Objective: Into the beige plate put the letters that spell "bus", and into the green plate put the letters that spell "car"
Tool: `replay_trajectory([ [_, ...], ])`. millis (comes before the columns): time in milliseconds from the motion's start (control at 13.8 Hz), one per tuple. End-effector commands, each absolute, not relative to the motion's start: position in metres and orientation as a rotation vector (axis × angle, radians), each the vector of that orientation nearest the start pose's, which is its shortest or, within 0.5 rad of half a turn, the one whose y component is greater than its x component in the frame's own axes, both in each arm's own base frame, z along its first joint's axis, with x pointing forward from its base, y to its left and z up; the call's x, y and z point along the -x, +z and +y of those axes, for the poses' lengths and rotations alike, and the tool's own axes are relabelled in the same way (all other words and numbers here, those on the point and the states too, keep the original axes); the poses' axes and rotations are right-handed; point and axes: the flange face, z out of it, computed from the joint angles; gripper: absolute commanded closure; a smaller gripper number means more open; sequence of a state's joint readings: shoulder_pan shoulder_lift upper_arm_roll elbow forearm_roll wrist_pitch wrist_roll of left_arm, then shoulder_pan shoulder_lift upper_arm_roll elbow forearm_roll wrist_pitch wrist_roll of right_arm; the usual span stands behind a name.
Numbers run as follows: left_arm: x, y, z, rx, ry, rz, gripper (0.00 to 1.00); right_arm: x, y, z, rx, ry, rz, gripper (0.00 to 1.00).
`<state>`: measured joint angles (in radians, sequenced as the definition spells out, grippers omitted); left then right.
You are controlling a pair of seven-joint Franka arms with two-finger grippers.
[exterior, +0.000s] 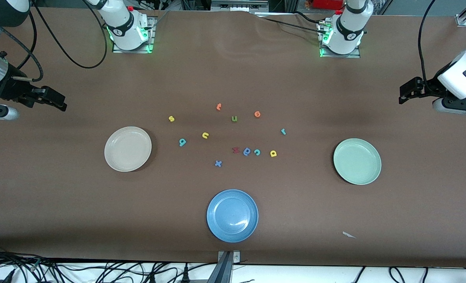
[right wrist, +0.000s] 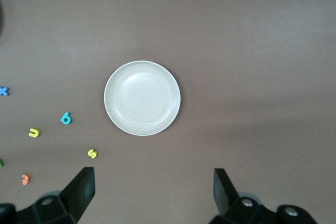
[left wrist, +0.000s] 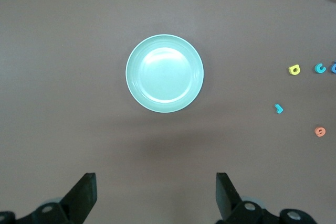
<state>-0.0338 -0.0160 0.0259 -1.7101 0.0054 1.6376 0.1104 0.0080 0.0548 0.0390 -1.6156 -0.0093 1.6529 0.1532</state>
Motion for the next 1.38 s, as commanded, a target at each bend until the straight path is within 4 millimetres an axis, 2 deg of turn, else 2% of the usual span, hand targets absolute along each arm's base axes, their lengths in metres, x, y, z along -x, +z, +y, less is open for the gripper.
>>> replay_trajectory([
  [0, -0.549, 0.575, -0.004, 3.147, 0.093, 0.197, 0.0, -0.574, 0.581, 0.022, 3.144, 0.023, 0.187, 0.0],
  [1016, -0.549, 0.574, -0.005, 3.147, 0.096, 0.199, 0.0, -0.58, 0.573, 0.022, 3.152, 0.029, 0.184, 0.0],
  [1161, -0.549, 0.574, -0.005, 3.147, 0.096, 0.199, 0.0, -0.582, 0.569, 0.023, 3.152, 0.039, 0.181, 0.0],
  [1306, -0.549, 0.574, -0.005, 3.147, 0.096, 0.199, 0.0, -0.585, 0.559, 0.034, 3.154, 0.067, 0.152, 0.0],
])
